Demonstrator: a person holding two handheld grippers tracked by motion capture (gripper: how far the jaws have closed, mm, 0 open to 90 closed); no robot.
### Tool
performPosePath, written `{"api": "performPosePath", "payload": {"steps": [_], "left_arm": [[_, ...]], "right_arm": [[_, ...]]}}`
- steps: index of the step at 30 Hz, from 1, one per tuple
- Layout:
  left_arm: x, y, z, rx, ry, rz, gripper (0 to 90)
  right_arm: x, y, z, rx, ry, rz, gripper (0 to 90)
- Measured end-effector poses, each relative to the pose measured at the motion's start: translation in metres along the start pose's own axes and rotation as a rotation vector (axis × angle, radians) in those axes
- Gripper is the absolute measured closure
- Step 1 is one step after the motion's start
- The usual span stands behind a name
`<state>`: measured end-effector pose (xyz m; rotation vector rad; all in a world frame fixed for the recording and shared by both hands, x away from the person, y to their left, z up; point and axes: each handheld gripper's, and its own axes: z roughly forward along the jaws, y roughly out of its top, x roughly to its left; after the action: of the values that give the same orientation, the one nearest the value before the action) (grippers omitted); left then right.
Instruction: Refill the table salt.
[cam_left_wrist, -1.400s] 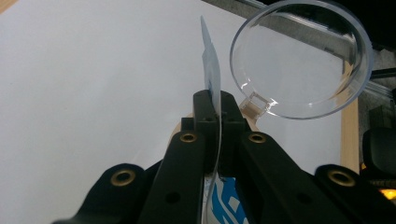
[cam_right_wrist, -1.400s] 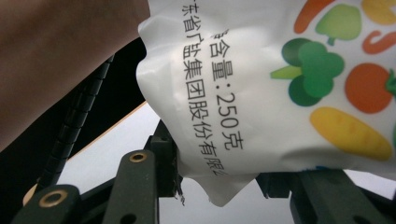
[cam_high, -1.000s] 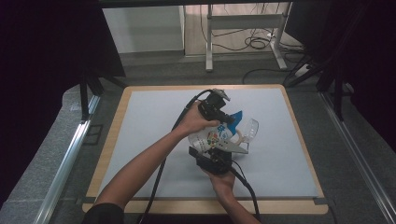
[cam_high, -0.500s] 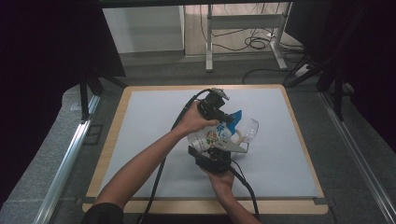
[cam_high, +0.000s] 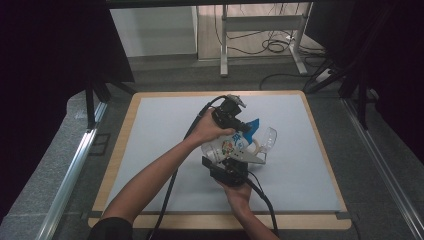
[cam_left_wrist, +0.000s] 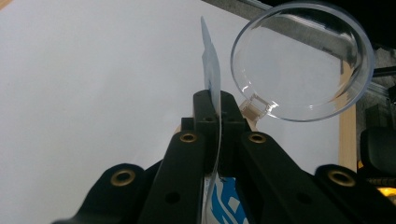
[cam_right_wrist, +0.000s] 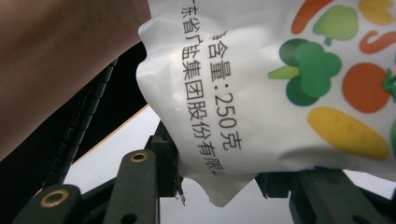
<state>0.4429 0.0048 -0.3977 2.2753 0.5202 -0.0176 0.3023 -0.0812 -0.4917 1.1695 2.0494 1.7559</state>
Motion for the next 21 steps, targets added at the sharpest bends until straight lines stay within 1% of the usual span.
{"api": "performPosePath", "payload": {"steps": [21], "left_arm": [[0.001, -0.0005, -0.0008, -0.008, -0.002, -0.001, 89.6]], "right_arm": [[-0.0014, -0.0002, -0.0007, -0.003, 0.008, 0.003, 58.5]]}}
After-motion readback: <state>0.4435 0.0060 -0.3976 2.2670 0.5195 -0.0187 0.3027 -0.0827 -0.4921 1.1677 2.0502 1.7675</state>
